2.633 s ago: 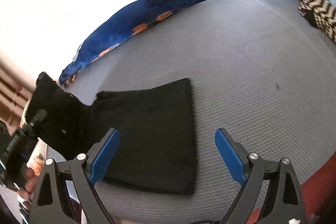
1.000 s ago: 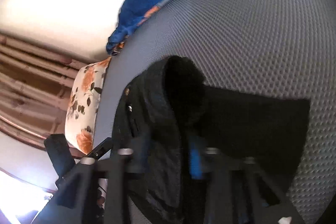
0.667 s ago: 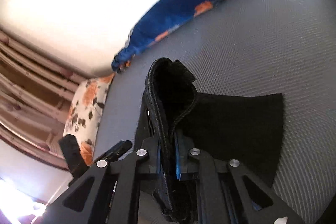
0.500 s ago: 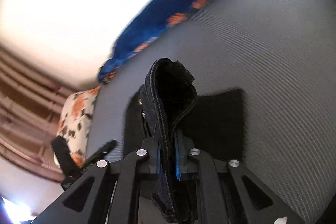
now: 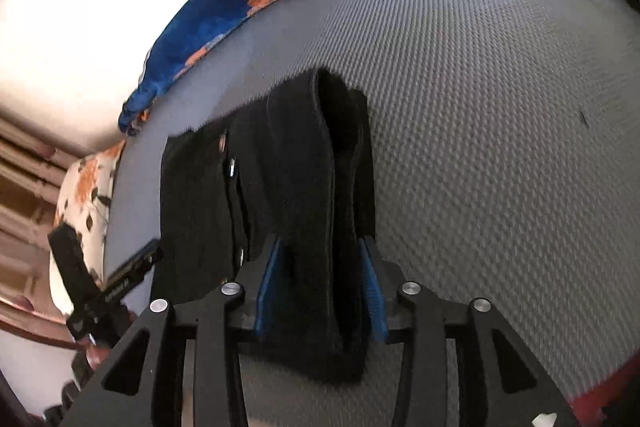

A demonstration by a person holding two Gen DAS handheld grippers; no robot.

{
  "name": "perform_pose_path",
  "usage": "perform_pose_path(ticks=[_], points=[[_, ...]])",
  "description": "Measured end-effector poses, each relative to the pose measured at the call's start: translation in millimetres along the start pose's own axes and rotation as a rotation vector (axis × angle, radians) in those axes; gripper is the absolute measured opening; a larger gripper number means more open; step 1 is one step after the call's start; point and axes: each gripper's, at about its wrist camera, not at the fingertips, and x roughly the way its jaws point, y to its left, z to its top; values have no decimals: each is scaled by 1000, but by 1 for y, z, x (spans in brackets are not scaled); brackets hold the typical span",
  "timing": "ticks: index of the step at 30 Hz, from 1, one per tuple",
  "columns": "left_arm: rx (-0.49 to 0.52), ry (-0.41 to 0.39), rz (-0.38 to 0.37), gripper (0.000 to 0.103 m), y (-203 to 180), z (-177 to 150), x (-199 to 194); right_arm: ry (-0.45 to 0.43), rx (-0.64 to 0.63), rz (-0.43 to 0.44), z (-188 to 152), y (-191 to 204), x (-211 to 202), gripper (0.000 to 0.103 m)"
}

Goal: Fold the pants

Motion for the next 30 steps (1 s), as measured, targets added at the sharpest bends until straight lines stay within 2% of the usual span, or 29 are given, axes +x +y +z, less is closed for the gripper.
perform_pose_path(ticks=[5, 8, 12, 18, 24, 30], points=[[29, 2, -4, 73, -4, -15, -8, 0, 20, -5, -26, 2, -7, 41], [38, 0, 2, 73, -7, -20, -11, -13, 27, -14, -27, 4, -7, 42], [38, -3, 12, 73, -6, -25, -13, -18, 35, -34, -28, 6, -4, 50], [44, -5, 29, 73, -7, -30, -16, -11, 40, -36, -31, 4, -6, 51], [40, 0, 24, 73, -7, -30, -17, -3, 88, -1, -36, -7, -6, 54], [30, 24, -17, 73, -3, -26, -17, 42, 144, 40, -29, -18, 5, 57]])
